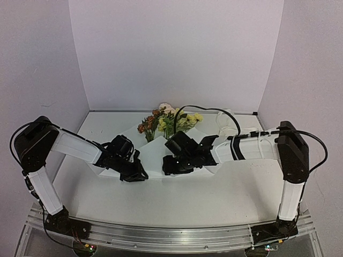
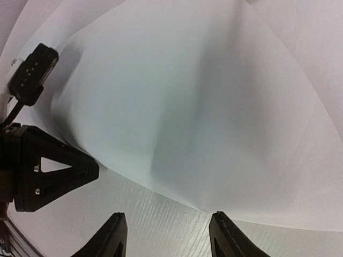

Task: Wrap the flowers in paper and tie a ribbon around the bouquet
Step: Press the fold line of the 1/4-folded wrapping paper.

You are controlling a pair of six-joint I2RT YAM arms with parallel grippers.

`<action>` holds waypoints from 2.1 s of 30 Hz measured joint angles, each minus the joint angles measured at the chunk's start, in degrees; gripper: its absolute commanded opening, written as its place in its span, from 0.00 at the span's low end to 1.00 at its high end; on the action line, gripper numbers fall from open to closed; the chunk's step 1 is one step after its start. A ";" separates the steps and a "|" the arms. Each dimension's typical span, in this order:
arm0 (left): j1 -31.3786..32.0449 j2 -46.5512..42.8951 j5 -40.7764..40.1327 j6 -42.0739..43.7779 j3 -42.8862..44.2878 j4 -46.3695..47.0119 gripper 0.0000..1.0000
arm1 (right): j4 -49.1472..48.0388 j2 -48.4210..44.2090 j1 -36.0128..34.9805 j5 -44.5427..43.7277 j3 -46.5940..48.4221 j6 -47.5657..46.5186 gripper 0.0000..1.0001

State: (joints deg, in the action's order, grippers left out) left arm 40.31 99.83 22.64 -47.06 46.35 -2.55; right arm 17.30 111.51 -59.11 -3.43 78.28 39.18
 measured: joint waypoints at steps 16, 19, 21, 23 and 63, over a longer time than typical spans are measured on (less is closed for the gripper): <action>-2.51 0.74 4.23 -1.60 -0.46 2.23 0.21 | 5.86 6.87 -2.72 -4.98 6.33 -12.76 0.48; -2.84 0.74 4.70 -1.96 -0.62 2.58 0.21 | 7.33 8.56 -2.72 -6.13 8.03 -13.83 0.46; -3.02 0.74 4.87 -2.08 -0.72 2.65 0.20 | 7.93 9.39 -2.72 -6.85 8.98 -14.30 0.46; -3.17 0.74 4.97 -2.13 -0.72 2.65 0.20 | 8.66 10.28 -2.72 -7.77 10.15 -14.77 0.46; -8.45 1.89 7.54 -2.96 -1.09 4.14 0.18 | 14.10 10.49 -4.09 -11.92 14.16 -16.78 0.47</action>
State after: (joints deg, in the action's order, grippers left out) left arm 31.86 101.72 30.18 -50.02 45.25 1.59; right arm 31.40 121.99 -63.20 -15.35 92.44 22.40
